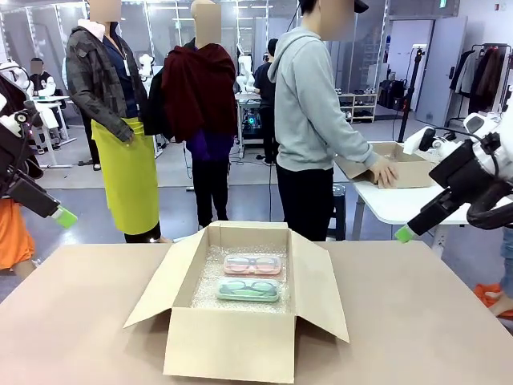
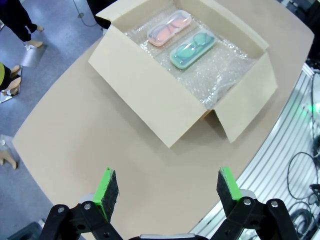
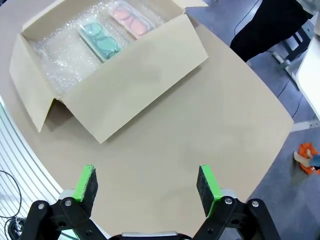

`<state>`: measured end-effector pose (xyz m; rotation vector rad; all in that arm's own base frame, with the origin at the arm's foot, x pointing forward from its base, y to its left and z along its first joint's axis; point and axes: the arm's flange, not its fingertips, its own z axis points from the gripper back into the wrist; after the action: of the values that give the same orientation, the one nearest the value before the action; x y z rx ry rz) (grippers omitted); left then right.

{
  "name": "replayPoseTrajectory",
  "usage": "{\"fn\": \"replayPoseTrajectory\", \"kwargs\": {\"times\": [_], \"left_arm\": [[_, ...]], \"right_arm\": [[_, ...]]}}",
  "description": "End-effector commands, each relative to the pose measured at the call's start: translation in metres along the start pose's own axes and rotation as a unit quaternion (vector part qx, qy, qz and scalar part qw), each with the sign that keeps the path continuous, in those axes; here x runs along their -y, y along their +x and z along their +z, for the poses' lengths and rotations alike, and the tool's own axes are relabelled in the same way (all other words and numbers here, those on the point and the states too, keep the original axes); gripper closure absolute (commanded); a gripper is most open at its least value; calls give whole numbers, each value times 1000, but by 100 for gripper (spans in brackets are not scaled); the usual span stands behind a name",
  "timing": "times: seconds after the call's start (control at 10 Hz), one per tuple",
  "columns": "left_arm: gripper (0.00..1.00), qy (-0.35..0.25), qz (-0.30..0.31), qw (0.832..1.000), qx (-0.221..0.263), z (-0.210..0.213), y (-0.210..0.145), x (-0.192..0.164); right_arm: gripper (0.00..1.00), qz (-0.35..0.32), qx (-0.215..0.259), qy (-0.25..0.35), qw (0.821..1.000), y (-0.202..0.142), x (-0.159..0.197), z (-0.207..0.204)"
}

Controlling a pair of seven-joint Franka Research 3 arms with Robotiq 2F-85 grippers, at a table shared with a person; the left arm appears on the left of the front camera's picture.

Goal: Pack the glasses set securely to prepare it for shipping.
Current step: Position the Package Box on the left side of the table.

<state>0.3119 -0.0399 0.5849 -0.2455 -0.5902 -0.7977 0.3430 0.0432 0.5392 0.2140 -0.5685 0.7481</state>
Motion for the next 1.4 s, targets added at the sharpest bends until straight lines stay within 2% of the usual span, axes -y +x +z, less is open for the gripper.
{"fn": "replayPoseTrajectory", "kwargs": {"times": [0.0, 0.9, 1.0, 1.1, 1.2, 1.3], "left_arm": [[0, -6, -1, 1000, 6, 2, -1, 0], [0, 0, 0, 1000, 0, 0, 0, 0], [0, -63, 49, 996, -35, -10, 14, -26], [0, -156, 94, 981, -64, -23, 21, -51], [0, -196, 123, 971, -60, -29, 20, -67], [0, -200, 146, 968, -46, -38, 17, -79]], "right_arm": [[0, 3, -6, 3, 1000, 0, -4, -3], [0, 3, -6, 3, 1000, 0, -4, -3], [0, 3, -6, 3, 1000, 0, -4, -3], [0, 3, -6, 3, 1000, 0, -4, -3], [0, 3, -6, 3, 1000, 0, -4, -3], [0, 3, -6, 3, 1000, 0, -4, -3]]}}
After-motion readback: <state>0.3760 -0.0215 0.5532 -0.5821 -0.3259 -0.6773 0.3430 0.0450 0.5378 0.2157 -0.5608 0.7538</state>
